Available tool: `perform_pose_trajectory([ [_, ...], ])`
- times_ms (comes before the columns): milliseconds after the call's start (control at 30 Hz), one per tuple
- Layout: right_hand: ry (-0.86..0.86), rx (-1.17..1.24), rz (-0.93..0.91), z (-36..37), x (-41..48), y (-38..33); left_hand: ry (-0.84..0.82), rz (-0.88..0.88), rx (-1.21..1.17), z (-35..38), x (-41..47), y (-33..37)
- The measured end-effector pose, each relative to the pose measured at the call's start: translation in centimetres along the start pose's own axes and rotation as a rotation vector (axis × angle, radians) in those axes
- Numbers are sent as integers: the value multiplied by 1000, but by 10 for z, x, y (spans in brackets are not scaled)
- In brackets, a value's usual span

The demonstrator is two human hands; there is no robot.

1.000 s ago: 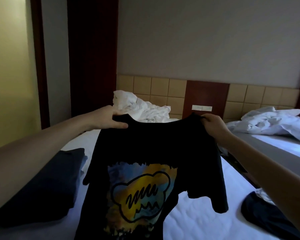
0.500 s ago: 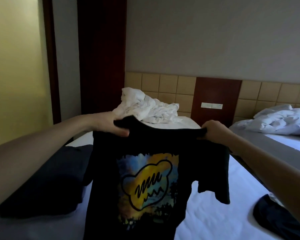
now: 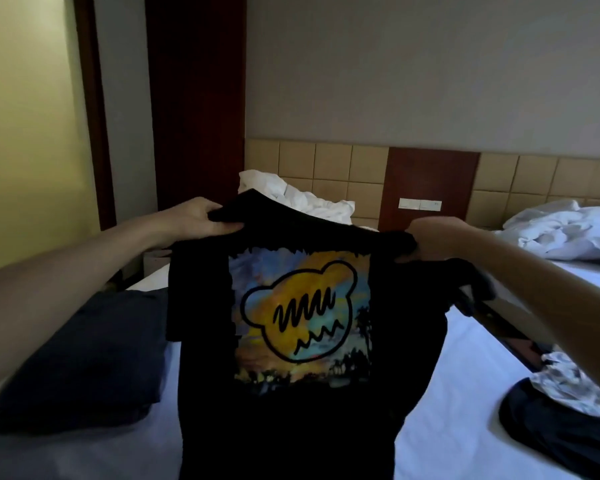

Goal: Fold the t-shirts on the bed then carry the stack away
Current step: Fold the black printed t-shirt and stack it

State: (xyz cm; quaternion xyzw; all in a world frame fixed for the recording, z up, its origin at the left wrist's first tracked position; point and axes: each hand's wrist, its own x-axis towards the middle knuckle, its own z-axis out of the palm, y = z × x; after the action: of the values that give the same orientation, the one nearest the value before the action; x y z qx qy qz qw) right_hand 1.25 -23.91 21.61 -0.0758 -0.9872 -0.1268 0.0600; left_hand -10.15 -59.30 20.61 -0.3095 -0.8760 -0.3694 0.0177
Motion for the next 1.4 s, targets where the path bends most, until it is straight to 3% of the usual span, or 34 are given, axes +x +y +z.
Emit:
perform_pose_trajectory([
  [100, 95, 461, 18, 7, 5, 10, -206, 33, 255, 4, 4, 4],
  [167, 91, 722, 10, 11, 3, 12, -153, 82, 326, 6, 14, 1],
  [333, 199, 984, -3, 10, 0, 14, 143, 82, -128, 13, 26, 10],
  [400, 172, 899, -57, -1, -3, 16, 203, 113, -213, 18, 25, 21],
  [467, 135, 476, -72, -8, -2, 23, 143, 165, -106, 17, 24, 28],
  [533, 156, 189, -31, -11, -3, 28, -55, 163, 11, 16, 19, 35],
  [600, 189, 134, 9, -10, -3, 29, -255, 128, 254, 23, 19, 38],
  [700, 231, 298, 40, -3, 4, 32, -167, 156, 517, 32, 31, 37],
  [800, 294, 634, 57, 0, 8, 37, -27, 149, 255, 28, 40, 40],
  [933, 338, 702, 18, 1, 12, 42, 28, 171, 136, 28, 42, 44],
  [1000, 253, 708, -54, 1, 5, 45, -4, 236, 182, 29, 38, 43],
  [1100, 56, 499, -149, 5, -8, 45, -155, 211, 265, 30, 29, 40],
  [1200, -25, 376, -180, 11, -10, 41, -248, 172, 439, 37, 37, 32],
  [1400, -171, 757, -72, 48, -3, 52, -396, -3, 232, 55, 50, 10],
])
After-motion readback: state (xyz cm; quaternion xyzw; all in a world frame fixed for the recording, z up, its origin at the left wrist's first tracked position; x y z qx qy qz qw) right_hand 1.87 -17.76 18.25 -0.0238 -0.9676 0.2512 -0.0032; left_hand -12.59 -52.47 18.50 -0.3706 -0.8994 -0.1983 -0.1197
